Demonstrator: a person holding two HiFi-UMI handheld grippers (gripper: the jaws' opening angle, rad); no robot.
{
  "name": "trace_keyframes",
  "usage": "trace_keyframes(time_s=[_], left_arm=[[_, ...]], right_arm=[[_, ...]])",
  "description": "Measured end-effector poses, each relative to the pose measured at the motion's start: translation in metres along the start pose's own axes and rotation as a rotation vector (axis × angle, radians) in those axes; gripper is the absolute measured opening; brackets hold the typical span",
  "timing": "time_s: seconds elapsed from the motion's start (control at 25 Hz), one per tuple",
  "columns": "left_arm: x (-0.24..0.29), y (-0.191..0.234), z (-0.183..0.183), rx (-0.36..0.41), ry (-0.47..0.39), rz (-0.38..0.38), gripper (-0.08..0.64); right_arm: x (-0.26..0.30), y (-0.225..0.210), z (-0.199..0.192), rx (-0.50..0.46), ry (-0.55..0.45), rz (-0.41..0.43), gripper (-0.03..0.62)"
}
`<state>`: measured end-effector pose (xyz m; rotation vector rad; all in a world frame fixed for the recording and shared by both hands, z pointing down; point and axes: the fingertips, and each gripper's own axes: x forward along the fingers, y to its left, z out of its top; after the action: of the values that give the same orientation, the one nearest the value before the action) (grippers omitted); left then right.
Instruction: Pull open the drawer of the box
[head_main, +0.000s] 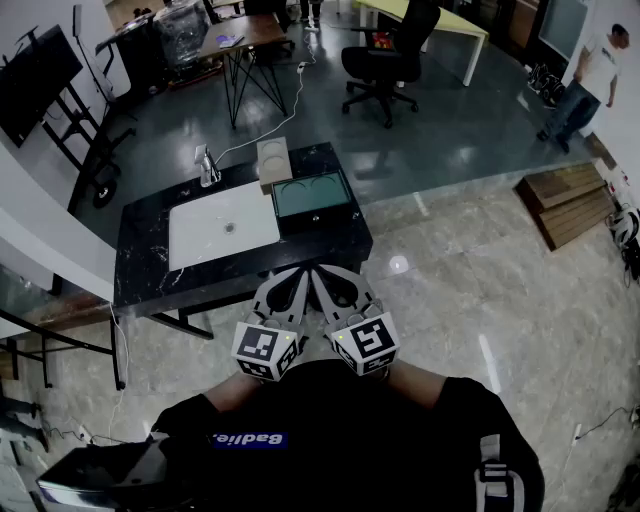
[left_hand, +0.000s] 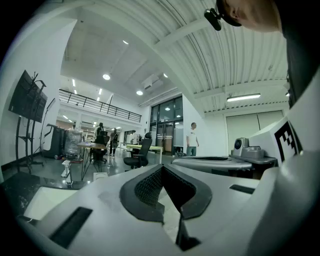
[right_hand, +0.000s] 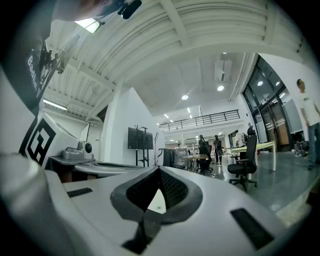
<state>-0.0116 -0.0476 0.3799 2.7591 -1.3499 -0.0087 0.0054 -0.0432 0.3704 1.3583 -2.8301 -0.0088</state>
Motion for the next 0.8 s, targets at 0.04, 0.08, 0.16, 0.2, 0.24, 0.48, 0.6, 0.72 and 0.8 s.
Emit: trace_keyframes(time_s=[0.04,0.08,0.16,0.2,0.24,0.48,0.6,0.72,0.8], left_arm=[[-0.0012,-0.0003,-0.0005,-0.001,0.000,0.001,-0.008],[-0.0022,-0.0006,-0.0009,-0.002,0.001,0.001,-0.008],[-0.0036,-0.0011,-0.0008,-0.003,0.000,0.001,-0.008],[-0.0040,-0.0012,-0.0004,-0.003,-0.001,0.001,-0.008],[-0.0044,-0.0013,0.0000,-0.004,-0.002,0.001,-0.008],[-0.0058,-0.0033,0.0013,-0.008,-0.003,-0.001,-0.008],[-0.0056,-0.0028,0.0008,-0.007,-0.002,-0.003,-0.008],[-0.0055,-0.0027,0.0015,-0.007,-0.003,-0.004,-0.008],[-0.0059,-0.0027,0.0021,-0.007,-0.004,-0.004,-0.008]], right_arm=[[-0.0007,0.0011,-0.0007,0.001,0.002,0.001,0.000],[-0.0013,0.0022,-0.0014,0.002,0.004,0.001,0.000],[-0.0017,0.0041,-0.0020,0.002,0.007,0.004,0.000],[-0.0016,0.0050,-0.0018,0.002,0.008,0.005,0.000],[-0.0016,0.0057,-0.0014,0.002,0.010,0.007,0.000],[-0.0034,0.0069,-0.0009,0.003,0.015,0.008,0.000],[-0.0027,0.0073,-0.0017,0.003,0.016,0.008,0.000],[-0.0025,0.0073,-0.0006,0.001,0.014,0.006,0.000],[-0.0029,0.0077,0.0001,-0.001,0.013,0.005,0.000]])
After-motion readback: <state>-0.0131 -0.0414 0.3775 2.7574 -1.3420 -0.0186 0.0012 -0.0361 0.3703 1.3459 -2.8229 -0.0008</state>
